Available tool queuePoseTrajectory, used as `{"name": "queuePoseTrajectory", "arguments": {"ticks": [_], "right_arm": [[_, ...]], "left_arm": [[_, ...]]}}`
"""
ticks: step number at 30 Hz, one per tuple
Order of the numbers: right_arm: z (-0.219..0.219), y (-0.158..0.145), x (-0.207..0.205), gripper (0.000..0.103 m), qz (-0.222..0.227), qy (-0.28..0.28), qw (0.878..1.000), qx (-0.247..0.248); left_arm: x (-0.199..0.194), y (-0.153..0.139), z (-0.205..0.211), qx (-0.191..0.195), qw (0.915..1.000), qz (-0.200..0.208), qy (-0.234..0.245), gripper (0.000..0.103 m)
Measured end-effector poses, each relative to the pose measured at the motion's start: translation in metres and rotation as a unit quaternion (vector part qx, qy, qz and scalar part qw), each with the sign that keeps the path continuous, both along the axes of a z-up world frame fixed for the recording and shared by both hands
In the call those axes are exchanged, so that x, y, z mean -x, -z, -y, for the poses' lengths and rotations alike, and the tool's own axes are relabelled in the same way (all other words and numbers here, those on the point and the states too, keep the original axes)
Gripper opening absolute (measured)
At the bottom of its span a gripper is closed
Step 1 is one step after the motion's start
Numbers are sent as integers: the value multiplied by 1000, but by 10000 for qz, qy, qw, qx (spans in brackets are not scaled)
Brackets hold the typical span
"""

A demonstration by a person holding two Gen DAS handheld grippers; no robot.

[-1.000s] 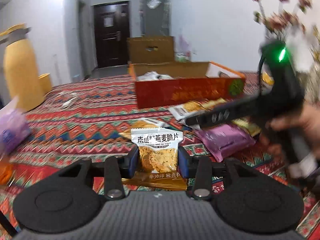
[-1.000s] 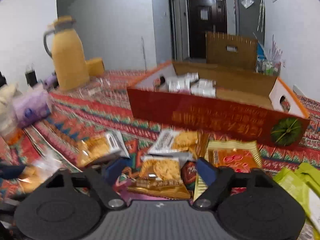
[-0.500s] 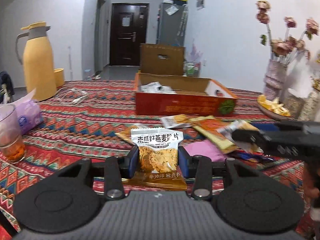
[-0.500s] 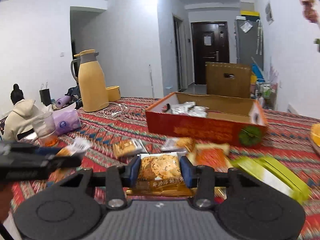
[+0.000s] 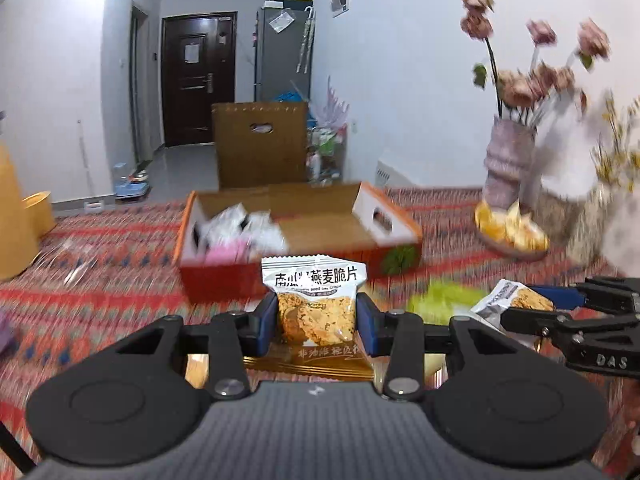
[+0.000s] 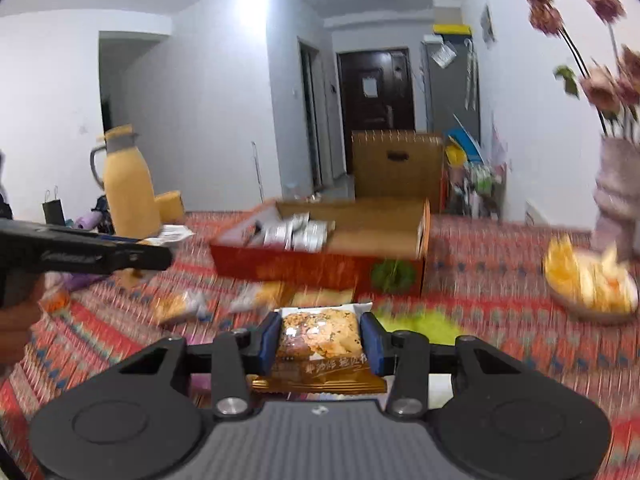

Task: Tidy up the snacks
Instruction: 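Carry both packets into the orange box and open both tools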

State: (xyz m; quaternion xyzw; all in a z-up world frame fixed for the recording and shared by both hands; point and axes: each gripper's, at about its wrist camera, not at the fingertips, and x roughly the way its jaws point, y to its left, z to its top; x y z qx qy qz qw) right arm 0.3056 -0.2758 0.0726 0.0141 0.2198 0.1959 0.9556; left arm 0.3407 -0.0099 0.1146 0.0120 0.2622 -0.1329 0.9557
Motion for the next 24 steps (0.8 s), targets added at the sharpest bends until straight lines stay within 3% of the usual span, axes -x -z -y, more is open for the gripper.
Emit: {"name": "queuePoseTrajectory", "arguments": {"ticks": [5, 8, 10, 13, 15, 19, 21, 22, 24], "right_arm": [[6, -37, -91, 42, 178, -71, 9998, -98], [-2, -44, -165, 42, 25, -93, 9999, -134], [-9, -42, -218, 42, -227, -79, 9997, -84], [-32, -25, -292, 42, -421, 217, 9974, 535], [-46, -8, -336, 42, -641, 340, 9940, 818], [-59, 24, -401, 42, -1280, 501, 9866, 879], [-66, 36, -417, 43, -1314, 703, 9827, 1100], [-68, 40, -422, 50, -1290, 856, 9807, 1197], [-68, 44, -424, 52, -1339, 948, 9793, 1190]], "left_arm": [[-118, -16, 16, 198, 9990, -353, -171, 42], [-185, -12, 24, 311, 9971, -647, -245, 42], [-230, -3, 33, 161, 9964, -762, -338, 42], [-289, 23, 45, -215, 9940, -977, -438, 42], [-329, 47, 49, -287, 9884, -1375, -581, 42], [-369, 72, 50, -232, 9847, -1620, -603, 42], [-379, 79, 53, -272, 9842, -1621, -658, 44], [-382, 81, 54, -282, 9844, -1618, -637, 51], [-388, 83, 54, -213, 9854, -1559, -658, 55]]}}
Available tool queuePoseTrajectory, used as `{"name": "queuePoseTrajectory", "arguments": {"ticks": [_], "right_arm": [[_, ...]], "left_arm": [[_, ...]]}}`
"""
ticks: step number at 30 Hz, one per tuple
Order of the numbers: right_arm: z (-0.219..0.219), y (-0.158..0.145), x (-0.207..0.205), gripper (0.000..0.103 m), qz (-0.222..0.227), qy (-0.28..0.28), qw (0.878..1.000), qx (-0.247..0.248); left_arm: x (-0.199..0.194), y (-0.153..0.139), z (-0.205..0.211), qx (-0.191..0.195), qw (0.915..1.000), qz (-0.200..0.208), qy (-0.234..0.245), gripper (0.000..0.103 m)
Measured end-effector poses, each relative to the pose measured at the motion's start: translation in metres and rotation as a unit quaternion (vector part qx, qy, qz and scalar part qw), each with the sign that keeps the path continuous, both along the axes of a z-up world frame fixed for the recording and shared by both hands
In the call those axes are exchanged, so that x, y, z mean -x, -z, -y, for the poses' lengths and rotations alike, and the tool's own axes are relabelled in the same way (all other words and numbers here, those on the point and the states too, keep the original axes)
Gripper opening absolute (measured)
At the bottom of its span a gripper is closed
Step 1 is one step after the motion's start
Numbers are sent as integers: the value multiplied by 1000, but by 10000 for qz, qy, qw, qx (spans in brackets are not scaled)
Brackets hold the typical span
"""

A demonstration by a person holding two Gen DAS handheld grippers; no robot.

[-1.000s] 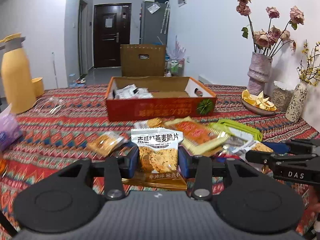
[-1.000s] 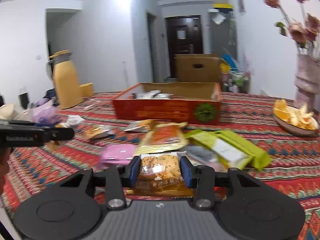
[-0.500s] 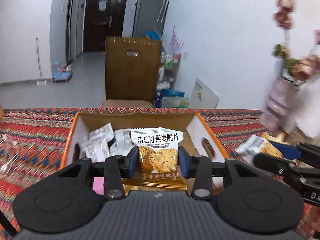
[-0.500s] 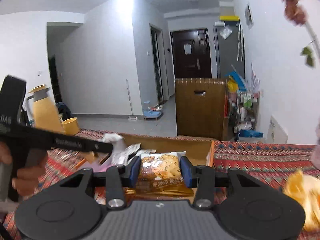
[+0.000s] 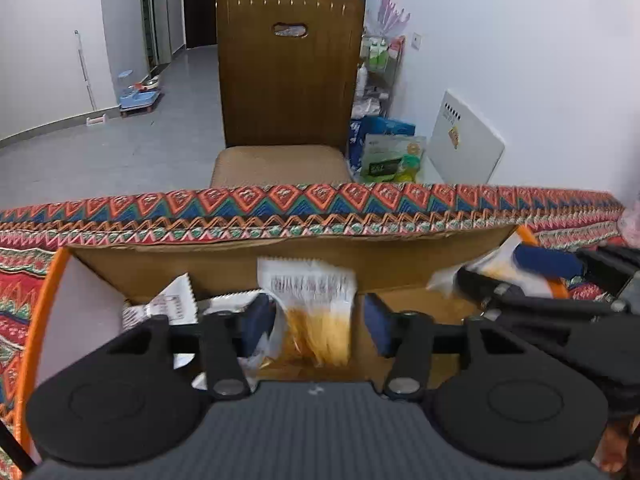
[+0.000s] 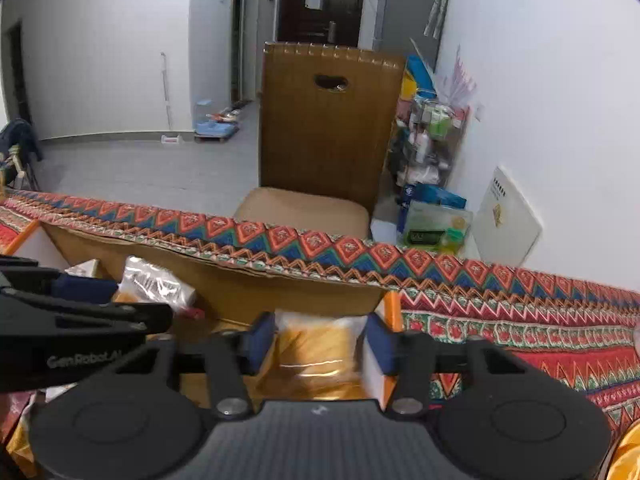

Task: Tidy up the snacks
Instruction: 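Carry both packets into the orange box and open both tools, then withdraw both tools from the box back toward the snack pile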

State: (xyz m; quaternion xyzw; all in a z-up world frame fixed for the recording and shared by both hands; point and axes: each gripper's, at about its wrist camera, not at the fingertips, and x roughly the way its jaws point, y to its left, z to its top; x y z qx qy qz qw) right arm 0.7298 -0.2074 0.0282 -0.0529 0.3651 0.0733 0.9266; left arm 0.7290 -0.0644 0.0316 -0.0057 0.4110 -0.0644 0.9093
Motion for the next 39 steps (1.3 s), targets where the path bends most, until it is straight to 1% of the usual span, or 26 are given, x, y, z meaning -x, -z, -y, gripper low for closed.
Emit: {"name": "queuePoseTrajectory", "arguments": {"ticks": [2, 3, 6, 9, 11, 12, 13, 16, 17, 19, 22, 24, 25, 27, 29, 30, 31, 32, 33, 35, 37, 39], "right_arm": [[0, -3, 4, 57, 120, -23, 9999, -68], [0, -5, 6, 61, 170, -79, 9998, -105], [9, -13, 16, 66, 311, -125, 9992, -227], [13, -30, 30, 69, 481, -147, 9986, -165], [18, -45, 43, 72, 628, -213, 9977, -172], [22, -53, 52, 75, 705, -227, 9971, -192], [26, -62, 63, 80, 778, -232, 9964, -225], [40, -89, 103, 82, 975, -364, 9938, -387], [46, -98, 120, 83, 1064, -386, 9926, -437], [58, -114, 159, 89, 1257, -416, 9897, -545], [76, -130, 219, 91, 1426, -560, 9857, -701], [87, -137, 259, 92, 1533, -622, 9833, -763], [93, -141, 281, 93, 1592, -665, 9817, -809], [105, -144, 325, 98, 1697, -689, 9788, -921], [115, -141, 371, 98, 1798, -785, 9755, -994], [119, -138, 391, 99, 1848, -780, 9742, -1033], [122, -135, 410, 100, 1883, -789, 9732, -1059], [126, -129, 432, 101, 1930, -804, 9718, -1092], [129, -124, 449, 103, 1974, -810, 9706, -1111], [132, -106, 484, 103, 2109, -854, 9685, -1012], [129, -84, 515, 103, 2150, -800, 9706, -722], [122, -60, 542, 103, 2158, -743, 9726, -448]], "left_arm": [[-2, 0, -2, 13, 10000, 49, -25, 58], [0, 1, -4, 14, 10000, 33, -13, 60], [9, -7, -8, 17, 10000, 37, 22, 60], [30, -26, -15, -35, 9998, 180, 67, 62], [51, -45, -21, -14, 9994, 315, 111, 70], [63, -54, -25, 17, 9992, 382, 124, 72], [79, -64, -29, 60, 9987, 484, 161, 74], [138, -95, -45, 103, 9963, 822, 222, 74], [158, -105, -51, 78, 9954, 929, 198, 75], [199, -123, -61, 60, 9926, 1204, 133, 77], [261, -144, -71, -150, 9874, 1570, 86, 80], [301, -151, -75, -247, 9830, 1818, 104, 84], [325, -151, -78, -247, 9812, 1913, 62, 84], [364, -145, -83, -167, 9802, 1973, 28, 84], [407, -136, -86, -148, 9792, 2025, 22, 85], [423, -131, -86, -183, 9782, 2071, 10, 87], [446, -125, -86, -222, 9758, 2174, 67, 93], [467, -118, -87, -228, 9742, 2241, 141, 99], [482, -112, -87, -230, 9736, 2261, 227, 99], [516, -97, -86, -168, 9748, 2206, 292, 100], [542, -80, -83, -74, 9757, 2177, 228, 101], [571, -63, -85, 73, 9768, 2139, 21, 103]]}}
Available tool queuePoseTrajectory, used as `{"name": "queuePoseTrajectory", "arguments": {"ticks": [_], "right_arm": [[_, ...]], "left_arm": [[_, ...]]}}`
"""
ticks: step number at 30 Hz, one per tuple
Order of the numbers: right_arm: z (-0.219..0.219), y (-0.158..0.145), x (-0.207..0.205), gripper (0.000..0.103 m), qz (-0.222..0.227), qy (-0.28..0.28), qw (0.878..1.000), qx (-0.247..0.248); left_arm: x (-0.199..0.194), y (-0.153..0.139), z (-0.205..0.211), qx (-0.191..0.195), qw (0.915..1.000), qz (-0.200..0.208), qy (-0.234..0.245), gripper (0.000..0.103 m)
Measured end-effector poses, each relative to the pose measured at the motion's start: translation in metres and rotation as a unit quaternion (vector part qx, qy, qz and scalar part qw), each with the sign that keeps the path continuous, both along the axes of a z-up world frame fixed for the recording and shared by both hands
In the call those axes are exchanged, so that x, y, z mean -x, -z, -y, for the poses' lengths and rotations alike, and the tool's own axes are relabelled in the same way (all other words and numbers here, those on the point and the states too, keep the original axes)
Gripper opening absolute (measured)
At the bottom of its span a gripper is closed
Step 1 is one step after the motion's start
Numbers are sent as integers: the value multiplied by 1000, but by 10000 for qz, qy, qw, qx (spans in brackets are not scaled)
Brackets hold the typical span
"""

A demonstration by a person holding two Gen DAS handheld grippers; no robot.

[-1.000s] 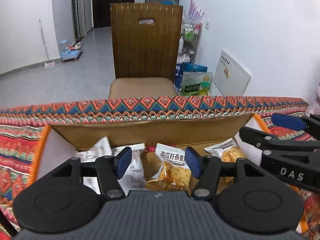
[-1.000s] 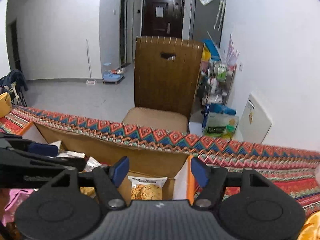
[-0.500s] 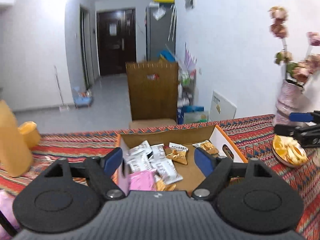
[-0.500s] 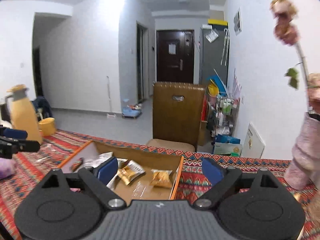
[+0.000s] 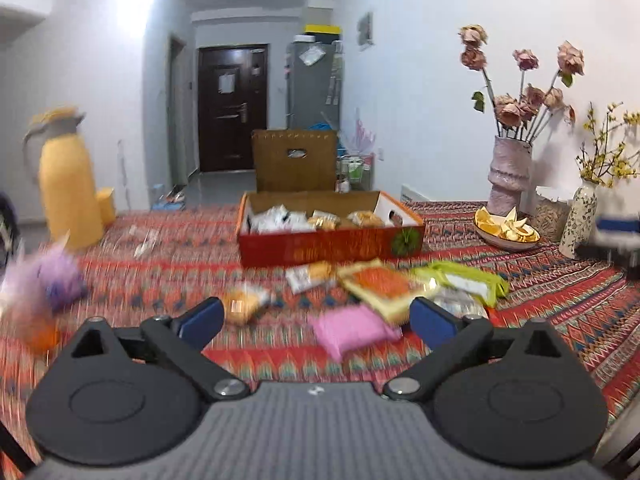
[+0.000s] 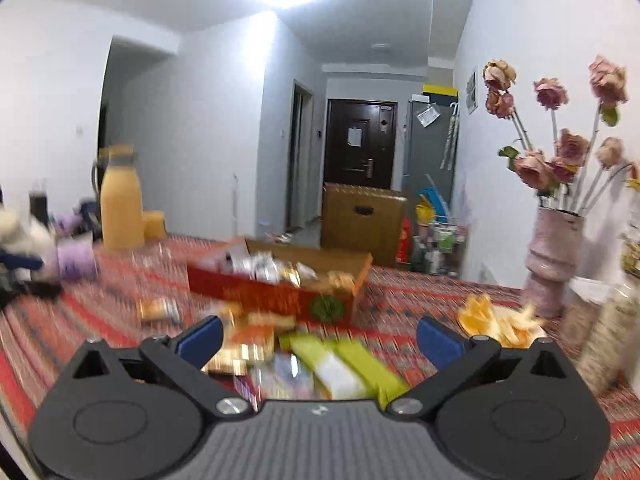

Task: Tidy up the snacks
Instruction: 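Withdraw both tools from the box back toward the snack pile, then grasp a pink packet with the left tool while the right tool grasps a green bar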

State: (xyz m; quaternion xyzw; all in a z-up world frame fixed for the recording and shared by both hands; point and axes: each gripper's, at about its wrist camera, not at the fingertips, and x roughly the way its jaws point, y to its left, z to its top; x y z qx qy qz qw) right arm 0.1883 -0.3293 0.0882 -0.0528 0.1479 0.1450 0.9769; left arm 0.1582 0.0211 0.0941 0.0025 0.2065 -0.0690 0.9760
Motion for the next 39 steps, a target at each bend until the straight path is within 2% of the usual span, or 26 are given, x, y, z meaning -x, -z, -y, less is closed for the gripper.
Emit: {"name": "queuePoseTrajectory", "arguments": {"ticks": [3, 7, 12, 18, 24, 29, 31, 36, 38, 39], "right_arm": [[-11, 37, 38, 103, -156, 58, 9998, 71], [-22, 83, 58, 103, -646, 303, 9974, -103], [-20, 108, 71, 103, -1030, 410, 9932, -356], [-18, 110, 72, 103, -1085, 459, 9925, -324], [-20, 107, 59, 103, -1122, 447, 9922, -310], [-20, 105, 38, 101, -1137, 508, 9918, -273], [-18, 102, 25, 94, -1150, 494, 9918, -258], [-9, 82, -18, 85, -1133, 341, 9925, -300], [-6, 74, -45, 77, -1140, 301, 9926, -298], [-5, 72, -59, 68, -1177, 272, 9921, -327]], "left_arm": [[24, 26, -3, 28, 9998, -161, -118, 103], [34, 59, -5, -104, 9959, -808, -396, 103], [47, 70, -8, -81, 9950, -876, -462, 103], [46, 72, -7, -53, 9947, -919, -462, 103], [28, 75, -1, -80, 9935, -1073, -384, 103], [-3, 85, 19, -391, 9920, -1192, -118, 103], [-18, 84, 25, -554, 9919, -1145, -9, 103], [-70, 76, 35, -903, 9904, -943, 451, 103], [-98, 77, 39, -1017, 9871, -997, 731, 103], [-110, 78, 41, -1059, 9853, -1062, 822, 103]]}}
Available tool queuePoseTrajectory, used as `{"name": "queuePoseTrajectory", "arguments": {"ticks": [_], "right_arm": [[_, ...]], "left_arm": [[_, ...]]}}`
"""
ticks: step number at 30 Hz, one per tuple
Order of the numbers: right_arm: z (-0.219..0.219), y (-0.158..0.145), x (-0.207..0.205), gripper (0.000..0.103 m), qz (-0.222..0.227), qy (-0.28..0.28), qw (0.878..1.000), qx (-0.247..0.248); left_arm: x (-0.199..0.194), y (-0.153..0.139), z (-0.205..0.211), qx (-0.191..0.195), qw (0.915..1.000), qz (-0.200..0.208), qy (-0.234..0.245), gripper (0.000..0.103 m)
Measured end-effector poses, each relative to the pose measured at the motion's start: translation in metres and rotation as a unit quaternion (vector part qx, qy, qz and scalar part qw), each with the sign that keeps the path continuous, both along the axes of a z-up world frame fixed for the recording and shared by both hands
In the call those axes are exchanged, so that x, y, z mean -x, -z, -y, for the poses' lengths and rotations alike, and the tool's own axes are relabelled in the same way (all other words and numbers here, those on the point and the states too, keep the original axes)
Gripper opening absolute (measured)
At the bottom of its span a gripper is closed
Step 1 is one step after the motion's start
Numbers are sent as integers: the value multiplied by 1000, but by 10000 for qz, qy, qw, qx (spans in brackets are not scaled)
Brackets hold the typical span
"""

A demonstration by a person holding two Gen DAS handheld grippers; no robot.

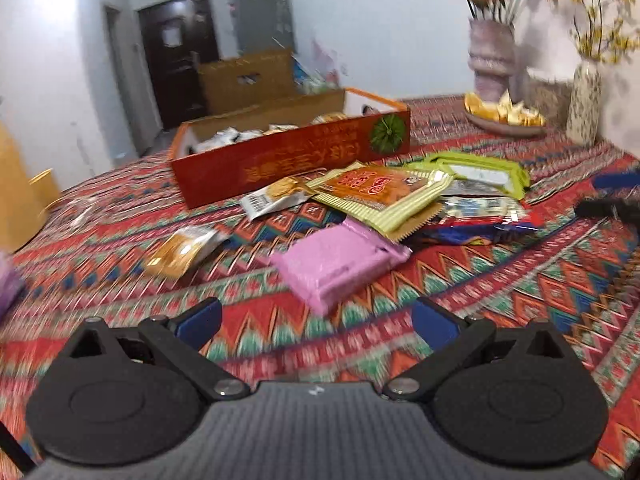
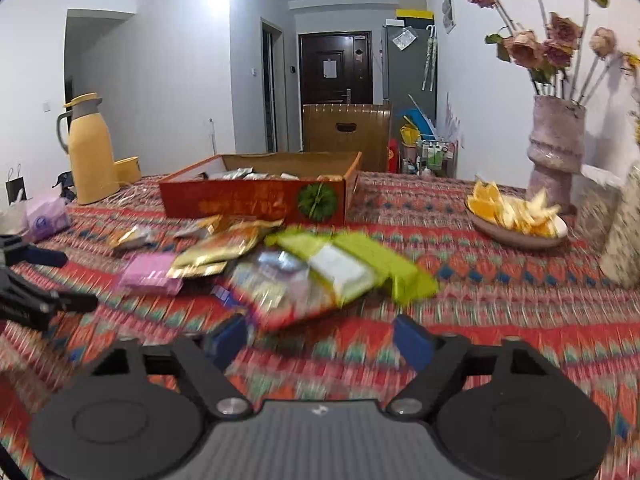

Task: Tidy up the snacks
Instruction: 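Grasp a pink packet with the left tool while the right tool grasps a green bar, then carry the pink packet and green bar over the orange box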

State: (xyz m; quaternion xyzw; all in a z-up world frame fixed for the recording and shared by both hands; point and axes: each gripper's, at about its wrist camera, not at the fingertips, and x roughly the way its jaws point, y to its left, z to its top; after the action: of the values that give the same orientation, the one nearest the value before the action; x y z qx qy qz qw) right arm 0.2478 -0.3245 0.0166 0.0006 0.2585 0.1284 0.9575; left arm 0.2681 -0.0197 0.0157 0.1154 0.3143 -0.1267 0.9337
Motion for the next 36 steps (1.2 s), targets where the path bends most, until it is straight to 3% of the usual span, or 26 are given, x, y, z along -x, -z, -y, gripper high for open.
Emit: {"name": "queuePoseTrajectory", "arguments": {"ticks": [2, 8, 12, 14, 16, 17, 20, 23, 28, 32, 36], "right_arm": [[4, -3, -31, 58, -162, -78, 9996, -219], [-4, 0, -111, 56, -453, -448, 9977, -247], [-22, 15, -145, 54, -636, -592, 9962, 74], [-29, 25, -153, 54, -623, -613, 9958, 266], [-29, 30, -159, 53, -723, -637, 9951, 236], [-29, 33, -162, 53, -762, -635, 9948, 222], [-31, 39, -167, 48, -788, -599, 9949, 194], [-34, 36, -161, 38, -725, -585, 9953, 277], [-28, 26, -126, 35, -448, -187, 9978, 452], [-17, 16, -76, 35, -215, 207, 9987, 418], [-10, 10, -14, 35, -145, 609, 9980, 51]], "left_arm": [[-25, 4, 3, 22, 9994, -92, 322, 103], [-77, 17, 15, -233, 9913, -108, 1290, 103], [-98, 29, 12, -138, 9882, -478, 1452, 102], [-104, 32, 4, 84, 9878, -664, 1406, 95], [-105, 32, -5, 371, 9875, -802, 1307, 85], [-102, 31, -9, 402, 9882, -770, 1262, 76], [-92, 27, -13, 389, 9904, -726, 1112, 63], [-77, 23, -17, 476, 9939, -777, 621, 62], [-39, 13, -36, 819, 9928, -866, -79, 62], [-5, 3, -53, 1160, 9879, -748, -700, 62], [28, -4, -58, 1096, 9861, -441, -1165, 62]]}}
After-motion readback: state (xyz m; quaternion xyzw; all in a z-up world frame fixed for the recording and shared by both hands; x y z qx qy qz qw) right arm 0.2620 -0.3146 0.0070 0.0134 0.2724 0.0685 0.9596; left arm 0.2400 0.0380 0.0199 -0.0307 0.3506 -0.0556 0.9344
